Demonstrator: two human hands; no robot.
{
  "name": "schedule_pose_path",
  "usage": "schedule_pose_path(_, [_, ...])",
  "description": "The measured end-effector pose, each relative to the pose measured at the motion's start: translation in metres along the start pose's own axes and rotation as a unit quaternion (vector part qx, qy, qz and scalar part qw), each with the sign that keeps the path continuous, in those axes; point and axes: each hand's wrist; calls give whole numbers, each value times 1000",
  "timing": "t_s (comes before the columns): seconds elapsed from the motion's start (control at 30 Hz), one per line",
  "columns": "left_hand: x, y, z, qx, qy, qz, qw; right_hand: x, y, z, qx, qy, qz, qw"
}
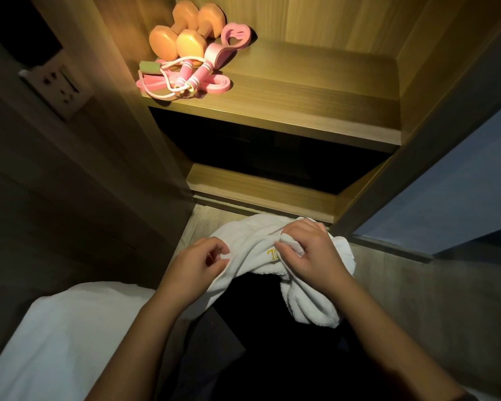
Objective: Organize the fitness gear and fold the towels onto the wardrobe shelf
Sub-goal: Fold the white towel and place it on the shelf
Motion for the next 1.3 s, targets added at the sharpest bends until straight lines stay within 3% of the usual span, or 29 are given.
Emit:
schedule_pose_path(0.2, [-6,3,9,-18,23,22,999,6,0,1,17,37,-3,999])
schedule_pose_path(0.33, [-10,-2,15,-36,-10,37,999,6,-2,3,24,57,1,998])
schedule_pose_path(0.53, [-6,-23,24,-13,-28,-69,997,12,-12,11,90,138,11,986])
schedule_pose_path(0.77, [9,-22,22,-22,-45,-143,988,12,-11,24,91,194,-53,975])
schedule_pose_path(0.87, [21,-18,26,39,-39,-152,987,0,-16,26,45,106,-91,989])
schedule_pose_path(0.97, [41,-11,32,46,-18,-156,987,-26,-20,22,-30,-46,-24,998])
schedule_pose_path(1.03, [50,-8,37,45,-23,-166,985,-36,-15,19,-81,-96,-1,992])
schedule_pose_path(1.2, [61,-7,49,25,-73,-189,979,-31,-2,10,-98,-131,-38,986])
schedule_pose_path(1.3, [63,-3,50,16,-108,-218,970,-28,10,13,-79,-95,-109,986])
Point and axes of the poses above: each hand's wrist, its own z-axis towards the middle knuckle, its own y-axis out of the palm, x = y × z, and after that the axes turned 5 degrees about z, right-handed
